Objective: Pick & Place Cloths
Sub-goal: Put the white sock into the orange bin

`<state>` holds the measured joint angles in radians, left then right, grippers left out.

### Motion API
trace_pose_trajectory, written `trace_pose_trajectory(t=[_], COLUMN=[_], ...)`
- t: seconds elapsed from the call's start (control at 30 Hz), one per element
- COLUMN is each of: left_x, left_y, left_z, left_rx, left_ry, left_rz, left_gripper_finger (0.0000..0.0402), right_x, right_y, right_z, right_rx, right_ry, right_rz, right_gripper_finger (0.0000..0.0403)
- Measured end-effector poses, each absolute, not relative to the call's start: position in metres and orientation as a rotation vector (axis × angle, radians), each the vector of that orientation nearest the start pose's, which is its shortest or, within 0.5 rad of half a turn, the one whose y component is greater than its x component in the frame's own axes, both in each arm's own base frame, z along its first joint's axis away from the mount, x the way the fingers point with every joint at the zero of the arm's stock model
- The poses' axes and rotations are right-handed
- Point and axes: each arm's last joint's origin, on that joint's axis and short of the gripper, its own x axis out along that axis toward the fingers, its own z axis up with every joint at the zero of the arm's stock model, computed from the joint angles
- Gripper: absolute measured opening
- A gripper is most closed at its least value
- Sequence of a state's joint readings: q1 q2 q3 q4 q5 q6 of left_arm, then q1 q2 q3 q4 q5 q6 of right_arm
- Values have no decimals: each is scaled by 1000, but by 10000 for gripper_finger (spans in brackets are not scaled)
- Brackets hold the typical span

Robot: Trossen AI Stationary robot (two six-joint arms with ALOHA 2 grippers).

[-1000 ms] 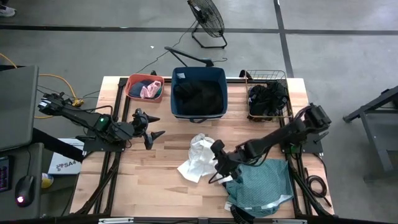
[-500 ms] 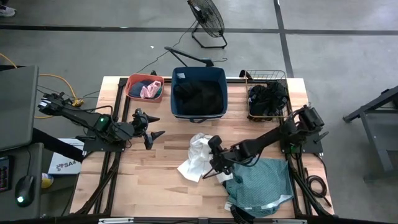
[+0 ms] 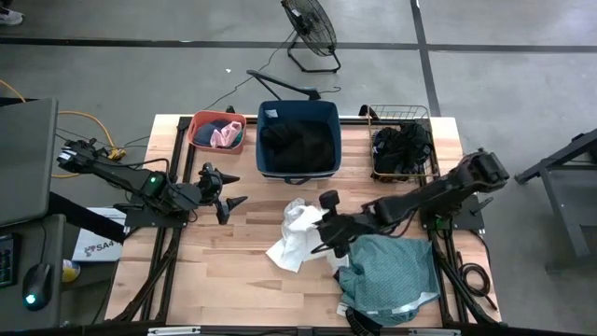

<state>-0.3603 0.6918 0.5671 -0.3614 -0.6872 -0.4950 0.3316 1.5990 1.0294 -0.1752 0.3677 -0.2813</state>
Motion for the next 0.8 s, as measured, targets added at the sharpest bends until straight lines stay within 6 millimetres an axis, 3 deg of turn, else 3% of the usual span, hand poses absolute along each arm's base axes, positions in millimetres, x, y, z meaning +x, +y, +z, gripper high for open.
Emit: trace_pose_trajectory(t=[0.37,0.6,0.8], left_x=[144,146,161], left_y=[-34,-34,-40], left_z=[260,263,274], left_rx=[-294,-275,-110], left_ry=[302,275,189], left_rz=[451,440,375], left_gripper_finger=[319,319,319], right_x=[312,319,323], right_y=[76,56,38], right_z=[298,310,314], right_rx=[-434,-392,-307], right_ry=[302,192,142], right_rz=[-46,-122,-93], right_gripper_finger=[5,5,5])
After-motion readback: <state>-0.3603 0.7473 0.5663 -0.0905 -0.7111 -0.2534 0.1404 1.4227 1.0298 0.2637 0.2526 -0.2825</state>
